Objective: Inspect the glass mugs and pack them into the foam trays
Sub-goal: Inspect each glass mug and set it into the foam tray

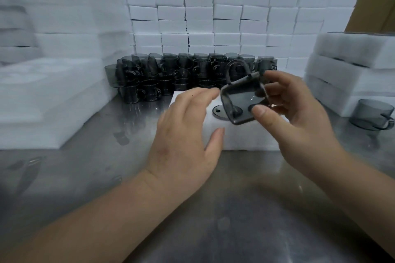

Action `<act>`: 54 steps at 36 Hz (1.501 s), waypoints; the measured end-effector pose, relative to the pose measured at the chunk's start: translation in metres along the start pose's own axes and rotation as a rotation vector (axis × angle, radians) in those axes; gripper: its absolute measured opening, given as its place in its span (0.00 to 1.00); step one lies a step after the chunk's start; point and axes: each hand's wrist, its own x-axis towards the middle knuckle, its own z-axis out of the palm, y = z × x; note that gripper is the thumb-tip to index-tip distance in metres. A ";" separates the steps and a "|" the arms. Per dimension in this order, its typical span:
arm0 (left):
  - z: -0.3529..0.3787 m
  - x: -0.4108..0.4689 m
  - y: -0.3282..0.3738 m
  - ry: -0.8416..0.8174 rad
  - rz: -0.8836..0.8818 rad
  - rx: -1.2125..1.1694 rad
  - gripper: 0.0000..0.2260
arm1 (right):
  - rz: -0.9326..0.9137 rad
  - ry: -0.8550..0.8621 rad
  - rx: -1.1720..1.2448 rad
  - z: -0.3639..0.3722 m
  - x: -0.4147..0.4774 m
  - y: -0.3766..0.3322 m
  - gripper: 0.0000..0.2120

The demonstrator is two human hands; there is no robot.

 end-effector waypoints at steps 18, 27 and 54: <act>0.013 0.003 -0.036 -0.423 -0.241 0.368 0.26 | 0.168 0.270 -0.092 -0.022 0.030 0.039 0.21; 0.015 0.003 -0.039 -0.417 -0.227 0.344 0.26 | 0.314 0.218 -0.134 -0.027 0.061 0.054 0.23; 0.014 0.003 -0.037 -0.394 -0.228 0.347 0.25 | 0.360 0.135 -0.226 -0.018 0.087 0.067 0.14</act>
